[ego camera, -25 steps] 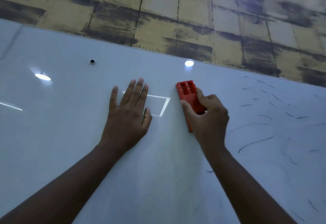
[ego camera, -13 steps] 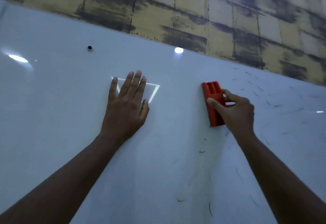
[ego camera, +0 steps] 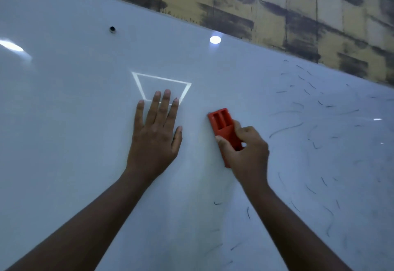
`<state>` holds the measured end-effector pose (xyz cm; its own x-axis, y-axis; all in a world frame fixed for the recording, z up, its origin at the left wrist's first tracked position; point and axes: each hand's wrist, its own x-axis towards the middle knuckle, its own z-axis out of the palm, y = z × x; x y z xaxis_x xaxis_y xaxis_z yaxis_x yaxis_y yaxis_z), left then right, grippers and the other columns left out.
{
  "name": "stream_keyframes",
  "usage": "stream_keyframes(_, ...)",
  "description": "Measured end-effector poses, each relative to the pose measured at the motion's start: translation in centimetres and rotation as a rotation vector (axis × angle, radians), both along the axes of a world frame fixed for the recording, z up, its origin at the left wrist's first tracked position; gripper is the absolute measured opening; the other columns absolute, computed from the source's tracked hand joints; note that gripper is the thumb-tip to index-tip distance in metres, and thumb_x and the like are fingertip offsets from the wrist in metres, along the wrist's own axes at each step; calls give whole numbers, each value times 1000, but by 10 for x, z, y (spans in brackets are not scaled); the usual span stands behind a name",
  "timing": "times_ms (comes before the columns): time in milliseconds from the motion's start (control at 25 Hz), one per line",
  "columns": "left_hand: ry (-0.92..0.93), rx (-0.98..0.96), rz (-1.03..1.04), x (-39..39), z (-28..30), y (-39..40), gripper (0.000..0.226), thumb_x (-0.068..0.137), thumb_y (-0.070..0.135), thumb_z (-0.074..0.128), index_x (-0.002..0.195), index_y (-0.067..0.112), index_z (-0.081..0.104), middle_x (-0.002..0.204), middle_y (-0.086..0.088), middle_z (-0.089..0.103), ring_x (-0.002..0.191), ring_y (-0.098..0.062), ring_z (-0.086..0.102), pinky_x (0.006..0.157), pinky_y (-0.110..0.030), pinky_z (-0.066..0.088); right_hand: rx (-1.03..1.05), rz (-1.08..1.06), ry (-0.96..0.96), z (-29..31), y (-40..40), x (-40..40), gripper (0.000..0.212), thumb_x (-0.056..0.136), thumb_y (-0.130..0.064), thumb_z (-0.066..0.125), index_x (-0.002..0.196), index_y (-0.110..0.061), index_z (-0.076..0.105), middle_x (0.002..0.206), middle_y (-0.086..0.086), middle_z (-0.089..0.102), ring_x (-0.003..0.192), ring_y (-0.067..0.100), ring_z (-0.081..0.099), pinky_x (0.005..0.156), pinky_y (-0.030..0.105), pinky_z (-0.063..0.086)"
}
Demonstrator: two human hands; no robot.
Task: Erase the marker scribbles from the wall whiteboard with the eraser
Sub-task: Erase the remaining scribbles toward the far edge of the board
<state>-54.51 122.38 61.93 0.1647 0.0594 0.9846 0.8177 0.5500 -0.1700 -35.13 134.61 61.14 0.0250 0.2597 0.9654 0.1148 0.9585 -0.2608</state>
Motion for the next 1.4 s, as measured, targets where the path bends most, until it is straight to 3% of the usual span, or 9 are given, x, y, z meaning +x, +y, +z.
stream_keyframes(320,-40,4,11,6,-36,3,66,110,35,38,169,7,23,178,-15,13,165,-32,11,131,-63,15,316,-185,-174,-29,9,6,58,86,-49,77,136,-22,66,102,-4,65,87,19,61,64,33,55)
stream_keyframes(480,-38,17,21,8,-50,6,66,109,33,39,168,7,25,178,-14,15,165,-32,14,130,-64,17,110,-148,-73,4,62,43,55,87,-51,75,136,-28,66,99,-1,62,90,26,62,68,35,51)
stream_keyframes(600,-54,15,17,9,-65,6,66,110,32,38,169,8,24,178,-14,15,165,-31,14,130,-63,17,-38,-67,56,18,96,67,55,86,-50,78,134,-27,67,96,-2,59,88,21,62,70,32,44)
stream_keyframes(720,-52,9,24,10,-81,6,65,110,32,38,168,8,25,178,-13,16,165,-31,15,130,-63,17,-106,10,119,14,107,73,56,86,-46,79,136,-27,66,97,1,59,87,19,61,75,31,48)
stream_keyframes(840,-51,17,28,9,-87,6,64,109,31,41,168,7,28,177,-13,19,165,-31,17,129,-63,20,-126,83,128,-3,94,59,56,86,-39,81,136,-22,66,97,3,56,88,22,60,82,42,57)
stream_keyframes(920,-40,27,29,7,-88,7,64,109,30,42,167,8,29,177,-13,20,164,-30,18,130,-62,20,-49,137,80,-26,76,44,55,84,-34,84,135,-19,68,95,4,54,88,26,59,80,47,56)
stream_keyframes(1160,-52,13,0,6,-97,7,65,110,33,42,168,8,27,177,-12,18,165,-29,16,132,-59,18,257,64,-149,-116,33,10,61,81,-40,82,135,-19,66,98,-2,54,86,19,51,70,38,52)
stream_keyframes(1400,-62,-14,-5,7,-129,3,64,110,32,44,167,5,29,176,-16,21,164,-33,19,130,-62,20,297,-30,-223,-123,51,33,57,79,-45,81,131,-23,69,97,-2,58,84,21,58,63,36,53)
